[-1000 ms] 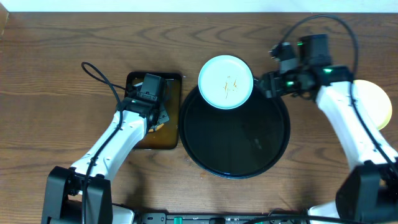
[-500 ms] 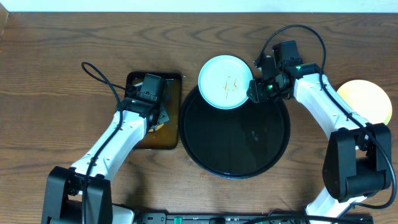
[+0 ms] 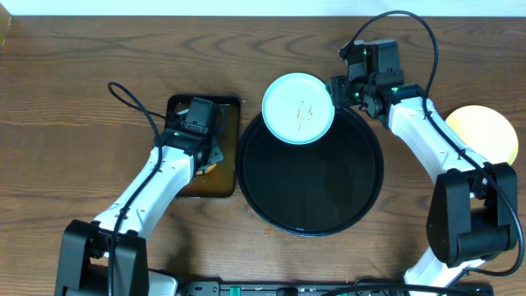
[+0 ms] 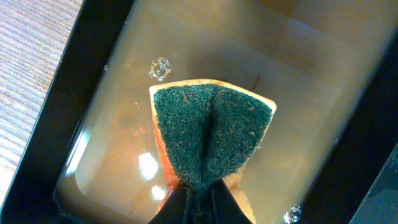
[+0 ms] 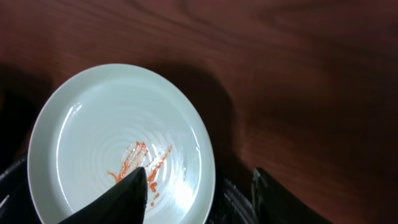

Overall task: Clean dirty plates on tray and stack at the side
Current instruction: 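Move right gripper to the rim of the sauced blue plate, then drag the blue plate with right gripper to the tray center, then scrub the blue plate sauce with the sponge in left gripper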

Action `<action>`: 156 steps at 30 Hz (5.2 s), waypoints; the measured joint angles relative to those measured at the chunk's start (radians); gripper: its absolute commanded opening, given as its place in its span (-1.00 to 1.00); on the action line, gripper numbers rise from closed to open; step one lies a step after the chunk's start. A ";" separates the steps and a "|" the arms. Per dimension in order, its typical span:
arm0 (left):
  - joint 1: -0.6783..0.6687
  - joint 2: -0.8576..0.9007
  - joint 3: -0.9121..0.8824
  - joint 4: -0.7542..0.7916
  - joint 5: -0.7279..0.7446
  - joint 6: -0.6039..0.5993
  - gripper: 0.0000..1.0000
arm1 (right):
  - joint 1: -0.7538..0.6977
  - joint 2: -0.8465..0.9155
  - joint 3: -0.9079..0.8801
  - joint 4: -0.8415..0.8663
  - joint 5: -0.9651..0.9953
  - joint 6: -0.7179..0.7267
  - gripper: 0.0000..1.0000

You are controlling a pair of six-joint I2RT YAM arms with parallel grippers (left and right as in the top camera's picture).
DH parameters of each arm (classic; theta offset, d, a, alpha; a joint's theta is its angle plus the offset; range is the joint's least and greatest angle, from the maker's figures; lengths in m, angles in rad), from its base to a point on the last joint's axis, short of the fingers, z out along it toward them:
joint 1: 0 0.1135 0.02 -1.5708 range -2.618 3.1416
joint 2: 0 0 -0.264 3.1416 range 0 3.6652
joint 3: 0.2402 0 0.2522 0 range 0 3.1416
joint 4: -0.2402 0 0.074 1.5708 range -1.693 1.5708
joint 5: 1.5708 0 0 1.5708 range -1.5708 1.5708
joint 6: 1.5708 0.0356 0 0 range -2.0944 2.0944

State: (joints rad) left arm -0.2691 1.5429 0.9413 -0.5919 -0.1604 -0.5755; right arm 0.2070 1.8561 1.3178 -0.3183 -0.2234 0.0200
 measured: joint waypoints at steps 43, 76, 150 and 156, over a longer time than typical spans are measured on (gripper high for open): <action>0.000 0.000 0.000 -0.011 0.000 0.000 -0.85 | 0.020 0.425 0.447 -0.309 -0.091 -0.342 -0.87; 0.000 0.000 0.000 -0.007 0.006 0.002 -0.85 | 0.020 0.213 0.407 -0.904 0.051 0.111 -0.97; -0.350 0.190 0.014 0.265 0.180 -0.191 -0.85 | 0.105 0.203 0.092 -0.693 0.029 0.306 -0.98; -0.349 0.143 0.011 0.324 0.047 -0.111 -0.85 | 0.105 0.203 0.092 -0.693 0.029 0.306 -0.98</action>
State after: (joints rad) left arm -0.6186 1.6859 0.9527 -0.2680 -0.1135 -0.6861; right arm 0.3119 2.0586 1.4094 -1.0115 -0.1940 0.3264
